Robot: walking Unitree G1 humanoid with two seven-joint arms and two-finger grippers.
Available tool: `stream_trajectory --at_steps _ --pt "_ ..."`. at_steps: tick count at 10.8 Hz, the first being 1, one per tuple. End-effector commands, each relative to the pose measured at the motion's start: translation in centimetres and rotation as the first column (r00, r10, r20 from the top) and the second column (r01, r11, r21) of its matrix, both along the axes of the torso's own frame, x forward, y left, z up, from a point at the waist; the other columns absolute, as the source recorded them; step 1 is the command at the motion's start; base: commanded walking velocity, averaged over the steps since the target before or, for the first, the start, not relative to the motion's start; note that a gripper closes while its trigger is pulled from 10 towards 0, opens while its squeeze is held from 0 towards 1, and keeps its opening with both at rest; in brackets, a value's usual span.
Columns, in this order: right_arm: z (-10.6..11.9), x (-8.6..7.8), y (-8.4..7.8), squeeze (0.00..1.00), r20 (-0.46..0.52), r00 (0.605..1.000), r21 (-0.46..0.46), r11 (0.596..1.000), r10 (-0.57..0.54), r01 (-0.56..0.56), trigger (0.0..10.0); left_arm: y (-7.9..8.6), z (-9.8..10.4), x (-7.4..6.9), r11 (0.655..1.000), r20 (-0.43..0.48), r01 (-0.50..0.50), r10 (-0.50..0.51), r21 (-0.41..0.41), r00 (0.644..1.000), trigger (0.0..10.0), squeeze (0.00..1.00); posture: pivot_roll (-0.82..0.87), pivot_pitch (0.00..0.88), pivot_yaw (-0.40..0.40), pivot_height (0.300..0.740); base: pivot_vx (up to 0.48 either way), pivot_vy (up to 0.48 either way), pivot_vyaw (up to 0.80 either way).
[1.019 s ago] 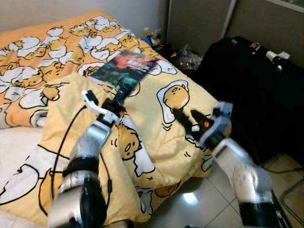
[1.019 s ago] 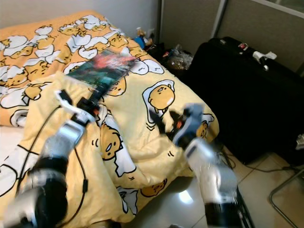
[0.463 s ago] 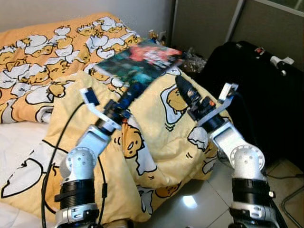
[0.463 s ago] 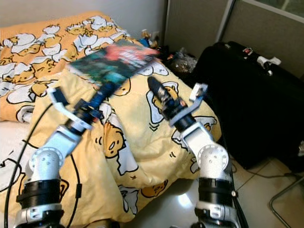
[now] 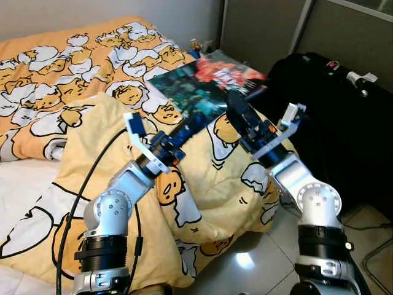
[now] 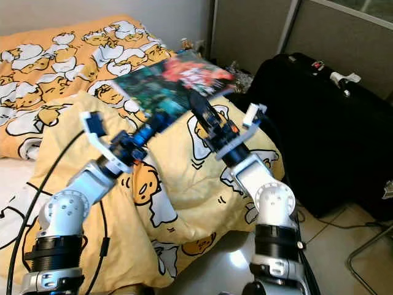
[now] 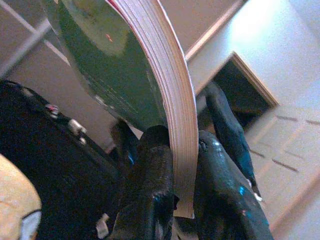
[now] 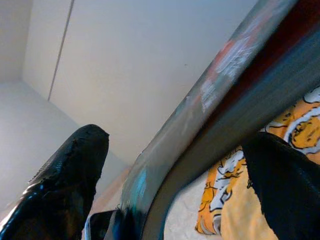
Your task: Clean up the room
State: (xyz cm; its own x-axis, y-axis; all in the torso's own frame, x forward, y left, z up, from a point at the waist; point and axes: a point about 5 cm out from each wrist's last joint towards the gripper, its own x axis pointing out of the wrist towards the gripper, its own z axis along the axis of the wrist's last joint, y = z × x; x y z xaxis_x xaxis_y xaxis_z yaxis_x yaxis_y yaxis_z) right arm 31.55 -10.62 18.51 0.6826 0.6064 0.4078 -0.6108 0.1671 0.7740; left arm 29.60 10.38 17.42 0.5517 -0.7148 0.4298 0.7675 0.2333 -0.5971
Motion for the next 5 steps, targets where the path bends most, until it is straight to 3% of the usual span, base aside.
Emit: stream_trajectory --at_steps 1,2,3,4,5 --pt "0.1 0.07 0.51 0.0 0.007 1.0 -0.001 1.0 0.024 -0.024 10.0 -0.4 1.05 -0.38 0.999 0.069 0.033 -0.034 0.014 0.997 0.0 0.0 -0.06 0.0 0.015 0.74 0.0 0.0 0.0" --pt "-0.01 0.19 0.7 0.0 0.003 1.0 -0.001 1.0 0.025 -0.025 10.0 -0.61 1.04 -0.5 0.999 0.073 0.042 -0.044 0.023 0.996 0.0 0.0 -0.06 0.0 0.015 0.74 0.0 0.0 0.0" --pt "0.03 0.27 0.72 0.0 0.006 1.0 0.009 1.0 0.018 -0.018 2.4 -0.58 1.04 -0.45 0.999 0.074 0.039 -0.041 0.029 0.996 0.0 0.0 -0.06 0.0 0.015 0.74 0.0 0.0 0.0" --pt "0.05 0.37 0.68 0.0 0.007 1.0 0.012 1.0 0.009 -0.009 0.0 -0.58 0.92 -0.25 0.999 0.07 0.024 -0.027 0.038 0.997 0.0 0.0 -0.05 0.0 0.009 0.74 0.0 0.0 0.0" --pt "0.04 0.43 0.67 0.0 0.008 1.0 0.014 1.0 0.006 -0.006 0.0 -0.57 0.85 -0.08 0.999 0.068 0.009 -0.012 0.04 0.998 0.0 0.0 -0.05 0.0 0.006 0.74 0.0 0.0 0.0"
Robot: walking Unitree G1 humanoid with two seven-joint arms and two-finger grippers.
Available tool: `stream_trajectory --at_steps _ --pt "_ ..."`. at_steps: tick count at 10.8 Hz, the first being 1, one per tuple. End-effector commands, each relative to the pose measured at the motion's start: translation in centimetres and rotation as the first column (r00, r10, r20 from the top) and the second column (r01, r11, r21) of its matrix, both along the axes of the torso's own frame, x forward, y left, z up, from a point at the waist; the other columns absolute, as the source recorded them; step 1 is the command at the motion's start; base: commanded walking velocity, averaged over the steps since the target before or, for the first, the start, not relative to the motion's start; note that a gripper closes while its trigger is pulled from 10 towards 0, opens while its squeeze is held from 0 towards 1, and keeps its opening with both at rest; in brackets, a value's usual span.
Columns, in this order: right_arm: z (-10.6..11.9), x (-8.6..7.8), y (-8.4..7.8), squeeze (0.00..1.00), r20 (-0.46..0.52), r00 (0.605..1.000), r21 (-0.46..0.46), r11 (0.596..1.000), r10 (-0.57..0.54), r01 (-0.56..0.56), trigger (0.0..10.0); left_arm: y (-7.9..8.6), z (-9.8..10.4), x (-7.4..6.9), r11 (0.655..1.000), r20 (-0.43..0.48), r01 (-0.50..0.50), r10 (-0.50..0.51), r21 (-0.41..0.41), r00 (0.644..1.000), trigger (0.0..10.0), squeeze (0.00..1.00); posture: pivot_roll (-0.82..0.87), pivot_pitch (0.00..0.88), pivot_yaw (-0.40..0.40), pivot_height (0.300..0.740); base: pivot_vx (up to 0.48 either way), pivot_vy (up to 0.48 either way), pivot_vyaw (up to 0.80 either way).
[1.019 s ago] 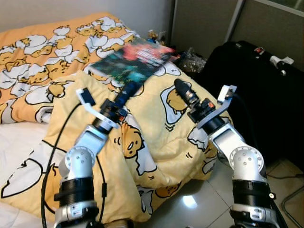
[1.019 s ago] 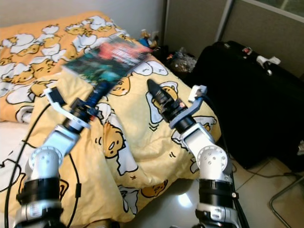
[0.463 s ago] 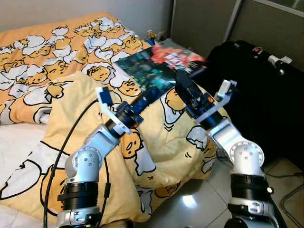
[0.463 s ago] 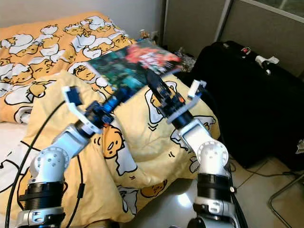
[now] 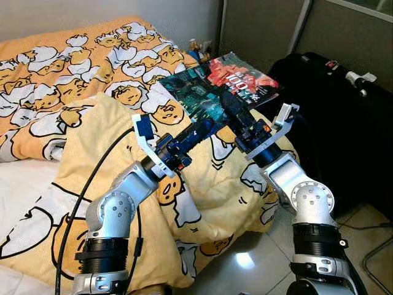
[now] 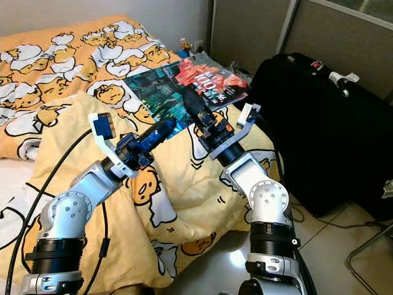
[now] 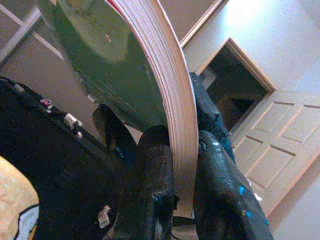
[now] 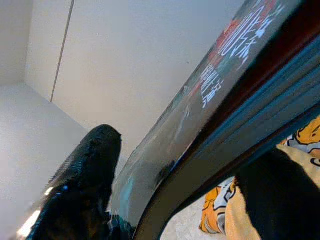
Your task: Clean up the room
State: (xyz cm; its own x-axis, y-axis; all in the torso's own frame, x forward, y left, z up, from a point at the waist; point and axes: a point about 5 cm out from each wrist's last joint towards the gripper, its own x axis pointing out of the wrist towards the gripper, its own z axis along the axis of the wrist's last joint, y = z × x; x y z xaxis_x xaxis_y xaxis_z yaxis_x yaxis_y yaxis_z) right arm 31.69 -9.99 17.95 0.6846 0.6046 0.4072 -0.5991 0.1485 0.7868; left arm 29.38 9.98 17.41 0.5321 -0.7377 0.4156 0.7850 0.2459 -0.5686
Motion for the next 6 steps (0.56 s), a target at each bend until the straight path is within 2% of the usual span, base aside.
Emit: stream_trajectory --at_steps 1,6 --pt "0.63 0.31 0.06 0.0 0.029 1.0 0.002 1.0 0.001 -0.001 0.0 -0.14 0.85 0.2 1.0 0.043 -0.006 0.006 0.002 0.999 0.0 0.0 -0.05 0.0 0.006 0.74 0.0 0.0 0.0" --pt "0.94 0.41 0.28 0.0 0.053 0.999 0.016 1.0 0.002 -0.003 0.0 -0.15 0.86 0.48 1.0 0.046 -0.017 0.016 0.01 0.999 0.0 0.0 -0.05 0.0 0.008 0.74 0.0 0.0 0.0"
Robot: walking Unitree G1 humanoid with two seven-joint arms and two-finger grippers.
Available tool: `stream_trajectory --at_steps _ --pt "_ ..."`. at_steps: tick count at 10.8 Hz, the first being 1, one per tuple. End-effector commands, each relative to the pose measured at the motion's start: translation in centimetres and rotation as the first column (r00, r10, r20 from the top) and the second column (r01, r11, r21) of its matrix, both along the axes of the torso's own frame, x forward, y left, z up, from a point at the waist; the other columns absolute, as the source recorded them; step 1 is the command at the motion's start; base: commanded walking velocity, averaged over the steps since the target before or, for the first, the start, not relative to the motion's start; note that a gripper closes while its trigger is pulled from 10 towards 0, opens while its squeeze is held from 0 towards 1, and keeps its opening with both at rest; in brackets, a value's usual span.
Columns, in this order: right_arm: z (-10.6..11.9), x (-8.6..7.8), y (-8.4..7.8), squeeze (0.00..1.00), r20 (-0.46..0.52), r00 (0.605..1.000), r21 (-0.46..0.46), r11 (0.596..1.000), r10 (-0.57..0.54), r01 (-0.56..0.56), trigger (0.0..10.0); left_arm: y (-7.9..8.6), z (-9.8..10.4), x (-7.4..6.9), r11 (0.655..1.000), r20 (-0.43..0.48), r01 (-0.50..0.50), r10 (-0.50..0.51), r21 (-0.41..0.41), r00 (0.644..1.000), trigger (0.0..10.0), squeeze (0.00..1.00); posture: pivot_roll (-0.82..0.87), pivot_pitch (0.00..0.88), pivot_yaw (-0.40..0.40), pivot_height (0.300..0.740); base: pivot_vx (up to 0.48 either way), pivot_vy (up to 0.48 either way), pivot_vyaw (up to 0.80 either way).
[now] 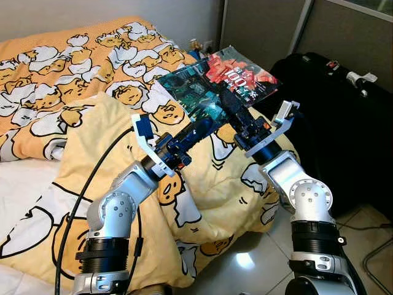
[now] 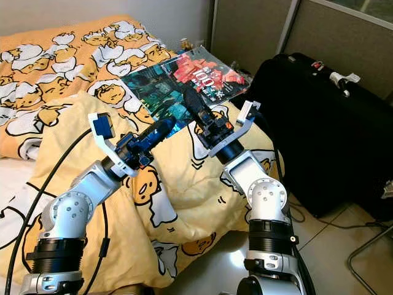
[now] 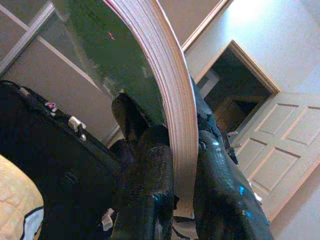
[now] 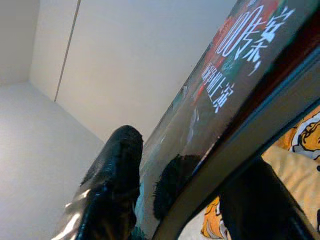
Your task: Clean up the room
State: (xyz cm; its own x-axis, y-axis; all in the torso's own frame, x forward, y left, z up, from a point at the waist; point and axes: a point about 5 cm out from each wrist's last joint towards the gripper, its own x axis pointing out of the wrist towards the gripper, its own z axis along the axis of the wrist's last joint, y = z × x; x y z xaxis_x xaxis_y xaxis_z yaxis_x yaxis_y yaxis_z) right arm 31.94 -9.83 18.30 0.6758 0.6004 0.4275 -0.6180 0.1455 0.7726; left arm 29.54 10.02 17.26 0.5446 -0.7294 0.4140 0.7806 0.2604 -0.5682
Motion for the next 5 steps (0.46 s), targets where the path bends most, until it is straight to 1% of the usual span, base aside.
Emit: stream_trajectory --at_steps 1,3,4,5 --pt "0.59 0.16 0.13 0.0 0.03 1.0 0.01 1.0 0.005 -0.005 0.0 -0.21 0.99 0.35 1.0 0.046 0.001 -0.001 0.011 0.999 0.0 0.0 -0.05 0.0 0.008 0.74 0.0 0.0 0.0" --pt "0.61 0.2 0.11 0.0 0.033 0.999 0.009 1.0 0.005 -0.005 0.0 -0.27 0.95 0.47 1.0 0.044 0.005 -0.006 0.011 0.999 0.0 0.0 -0.05 0.0 0.008 0.74 0.0 0.0 0.0" --pt "0.55 0.32 0.09 0.0 0.031 0.999 -0.006 1.0 -0.007 0.007 0.0 -0.18 0.89 0.55 1.0 0.035 -0.002 0.002 0.007 0.999 0.0 0.0 -0.05 0.0 0.009 0.74 0.0 0.0 0.0" --pt "0.21 0.57 0.2 0.0 0.022 0.999 -0.067 0.997 -0.041 0.042 0.0 0.14 0.67 0.6 1.0 0.03 -0.019 0.018 0.022 0.999 1.5 0.0 -0.05 0.0 0.011 0.74 0.0 0.0 0.0"
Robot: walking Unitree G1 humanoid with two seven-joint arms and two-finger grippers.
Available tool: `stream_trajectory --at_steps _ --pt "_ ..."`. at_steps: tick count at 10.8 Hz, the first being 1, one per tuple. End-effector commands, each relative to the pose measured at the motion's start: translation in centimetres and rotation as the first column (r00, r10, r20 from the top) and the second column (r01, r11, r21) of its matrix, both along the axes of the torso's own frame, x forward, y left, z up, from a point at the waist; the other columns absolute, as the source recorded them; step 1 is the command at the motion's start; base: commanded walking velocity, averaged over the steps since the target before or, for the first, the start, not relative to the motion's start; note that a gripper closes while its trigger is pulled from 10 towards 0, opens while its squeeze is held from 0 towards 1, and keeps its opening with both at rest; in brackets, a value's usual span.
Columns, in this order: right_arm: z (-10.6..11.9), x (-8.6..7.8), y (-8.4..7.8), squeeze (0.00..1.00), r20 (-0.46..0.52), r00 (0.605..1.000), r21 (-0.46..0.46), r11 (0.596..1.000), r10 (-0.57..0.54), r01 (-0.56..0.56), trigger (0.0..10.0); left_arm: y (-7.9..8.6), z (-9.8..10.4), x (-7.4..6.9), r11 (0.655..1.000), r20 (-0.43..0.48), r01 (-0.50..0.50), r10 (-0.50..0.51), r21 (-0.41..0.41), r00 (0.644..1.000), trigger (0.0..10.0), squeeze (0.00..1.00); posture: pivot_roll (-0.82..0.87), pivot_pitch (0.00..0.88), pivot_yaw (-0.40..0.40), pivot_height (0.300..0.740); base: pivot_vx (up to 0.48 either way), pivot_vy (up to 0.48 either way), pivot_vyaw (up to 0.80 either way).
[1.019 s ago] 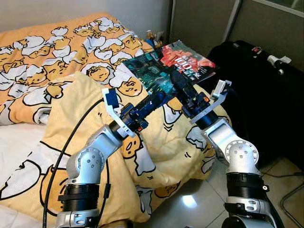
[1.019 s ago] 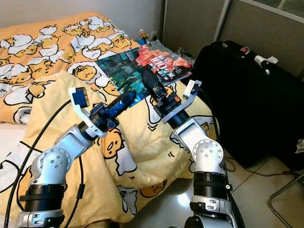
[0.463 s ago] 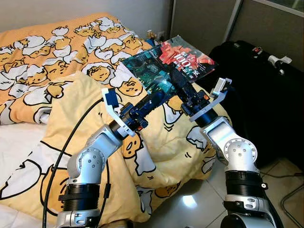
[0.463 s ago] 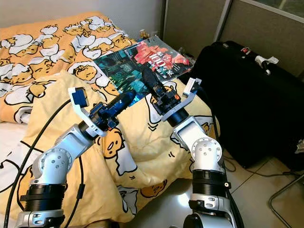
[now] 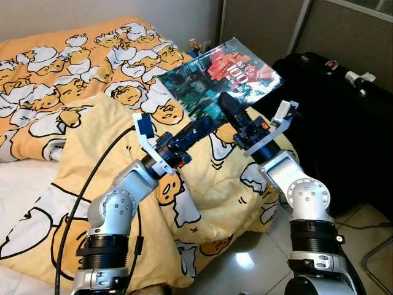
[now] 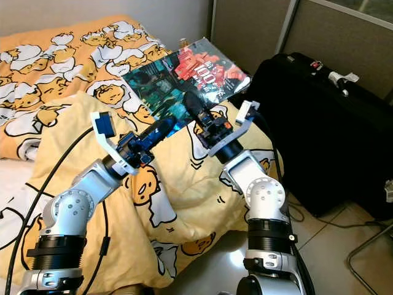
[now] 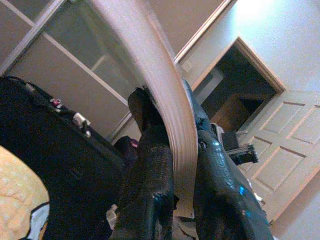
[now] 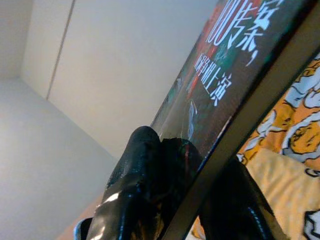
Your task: Clean up the room
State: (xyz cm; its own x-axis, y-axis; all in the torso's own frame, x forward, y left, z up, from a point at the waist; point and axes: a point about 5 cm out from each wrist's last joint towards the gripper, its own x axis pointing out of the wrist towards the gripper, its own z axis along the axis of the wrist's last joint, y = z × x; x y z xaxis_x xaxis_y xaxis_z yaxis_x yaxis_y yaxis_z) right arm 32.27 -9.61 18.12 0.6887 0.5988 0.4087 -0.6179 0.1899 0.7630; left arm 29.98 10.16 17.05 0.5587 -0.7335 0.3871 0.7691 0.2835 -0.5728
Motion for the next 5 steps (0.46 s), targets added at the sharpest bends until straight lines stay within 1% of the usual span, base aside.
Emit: stream_trajectory --at_steps 1,3,4,5 --pt "0.4 0.3 -0.2 0.0 0.009 1.0 -0.015 0.999 -0.03 0.03 0.0 0.2 0.7 0.1 1.0 0.044 -0.011 0.01 0.009 0.999 2.1 0.0 -0.05 0.0 0.012 0.74 0.0 0.0 0.0" --pt "0.3 0.8 -1.3 0.0 -0.012 0.993 -0.007 0.993 -0.119 0.119 0.0 0.5 0.4 0.1 1.0 0.043 -0.007 0.006 0.027 0.999 3.1 0.0 -0.05 0.0 0.025 0.74 0.0 0.0 0.0" --pt "0.2 0.9 -1.7 0.0 -0.018 0.989 -0.015 0.989 -0.144 0.144 0.0 0.5 0.1 0.1 0.998 0.033 -0.017 0.015 0.062 0.999 9.7 0.0 -0.04 0.0 0.023 0.74 0.0 0.0 0.0" --pt "0.0 1.2 -2.3 0.0 -0.026 0.979 -0.022 0.979 -0.202 0.202 0.0 0.7 -0.3 0.0 0.997 0.008 -0.022 0.022 0.073 1.0 10.0 0.8 -0.03 0.0 0.015 0.74 0.0 0.0 0.0"
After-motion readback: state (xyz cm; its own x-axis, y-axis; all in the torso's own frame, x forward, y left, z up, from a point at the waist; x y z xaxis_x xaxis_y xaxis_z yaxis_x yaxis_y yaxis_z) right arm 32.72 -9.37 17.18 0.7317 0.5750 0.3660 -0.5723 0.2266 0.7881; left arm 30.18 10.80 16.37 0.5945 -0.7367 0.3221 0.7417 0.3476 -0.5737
